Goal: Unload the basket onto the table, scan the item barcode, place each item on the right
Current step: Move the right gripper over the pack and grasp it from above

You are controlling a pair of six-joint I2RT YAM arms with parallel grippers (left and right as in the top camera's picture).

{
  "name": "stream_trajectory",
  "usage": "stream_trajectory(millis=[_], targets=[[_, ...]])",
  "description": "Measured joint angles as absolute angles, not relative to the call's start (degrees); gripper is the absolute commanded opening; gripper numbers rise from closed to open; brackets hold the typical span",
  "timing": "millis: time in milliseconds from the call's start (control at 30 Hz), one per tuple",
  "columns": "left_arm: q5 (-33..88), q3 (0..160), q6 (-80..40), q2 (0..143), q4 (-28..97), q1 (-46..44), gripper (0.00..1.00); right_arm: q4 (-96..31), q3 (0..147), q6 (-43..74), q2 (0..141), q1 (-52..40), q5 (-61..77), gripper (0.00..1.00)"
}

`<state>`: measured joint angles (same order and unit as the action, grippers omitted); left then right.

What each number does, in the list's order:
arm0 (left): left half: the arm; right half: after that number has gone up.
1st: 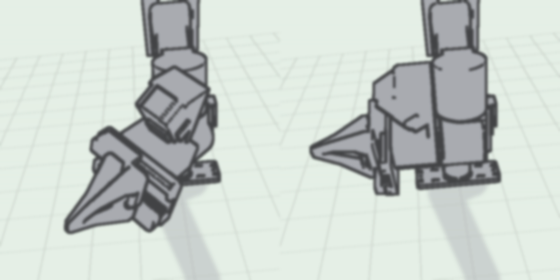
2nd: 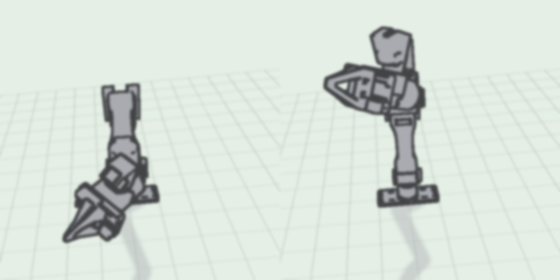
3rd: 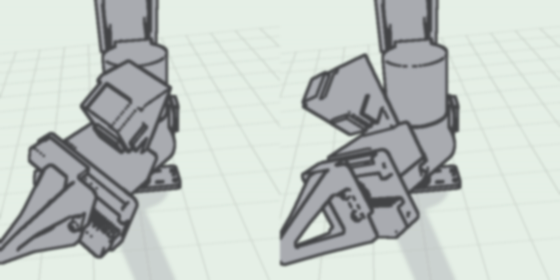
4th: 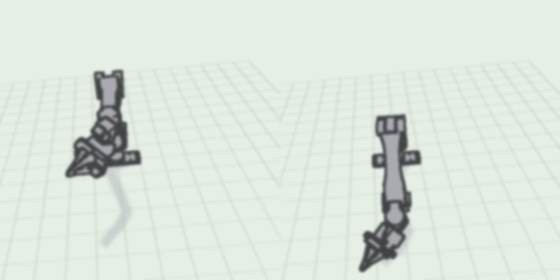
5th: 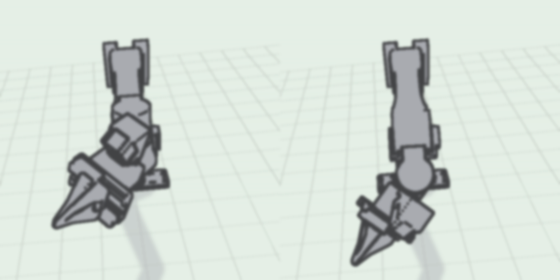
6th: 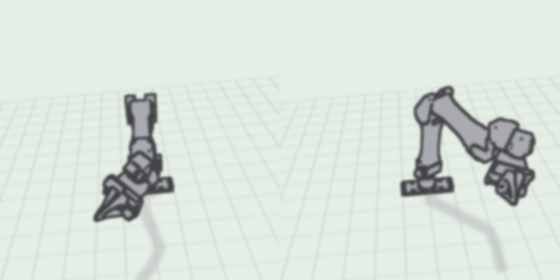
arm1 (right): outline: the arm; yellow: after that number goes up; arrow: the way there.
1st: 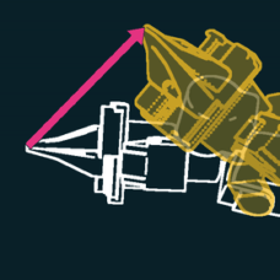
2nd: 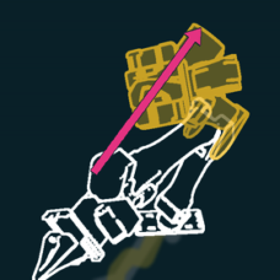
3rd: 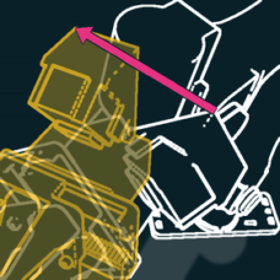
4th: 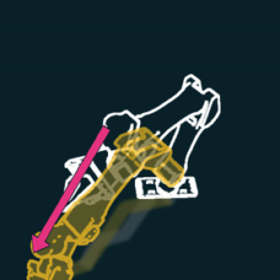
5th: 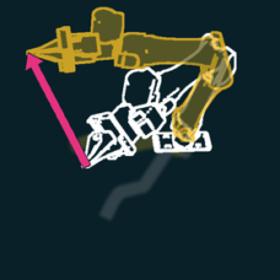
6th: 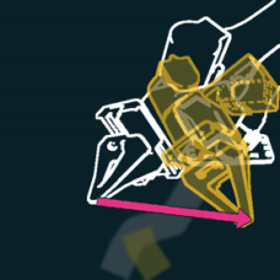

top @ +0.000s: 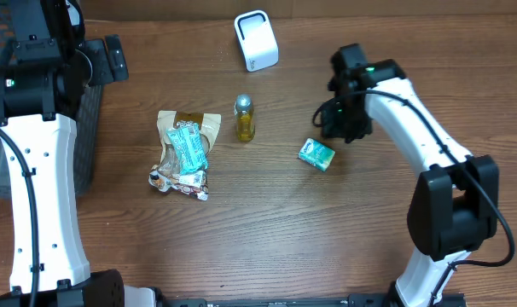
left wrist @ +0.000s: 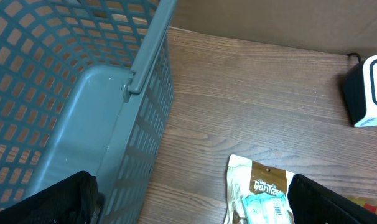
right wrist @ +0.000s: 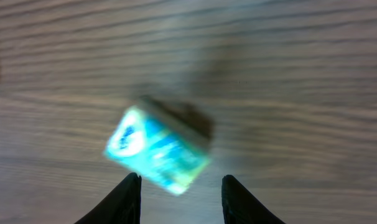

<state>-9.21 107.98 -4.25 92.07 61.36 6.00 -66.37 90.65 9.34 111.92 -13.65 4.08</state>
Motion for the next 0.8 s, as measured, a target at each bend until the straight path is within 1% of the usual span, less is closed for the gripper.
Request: stream_trajectory(millis=[100,133,167,300,467,600,800], targets=[[-9.23,107.98,-4.25,92.07,61.34,6.00,1.00,-63.00,87.77,7.75,111.92,-10.79,3.97,0.31],[-9.23,107.98,-4.25,92.07,61.34,6.00,1.00,-61.21,85.97,7.25,111.92,-9.58,3.84,0.27],[-9.23,107.98,-4.25,92.07,61.34,6.00,1.00,-60.60,85.06,7.11,111.92,-9.06,3.77,0.26],[-9.23,107.98,-4.25,92.07,61.34,6.00,1.00,-54.81,78.76,6.52,111.92,-6.90,3.46,0.26],[-9.21,107.98,-4.23,92.07,61.36,6.00,1.00,-49.04,72.25,6.04,111.92,-7.40,6.22,0.26],[-9.23,107.98,-4.25,92.07,61.34,6.00,1.00,-49.21,71.29,5.96,111.83,-8.12,10.79,0.24],[-9.23,107.98,-4.25,92.07,61.34,6.00,0.99,-54.24,70.96,5.98,111.83,-10.37,17.61,0.25]])
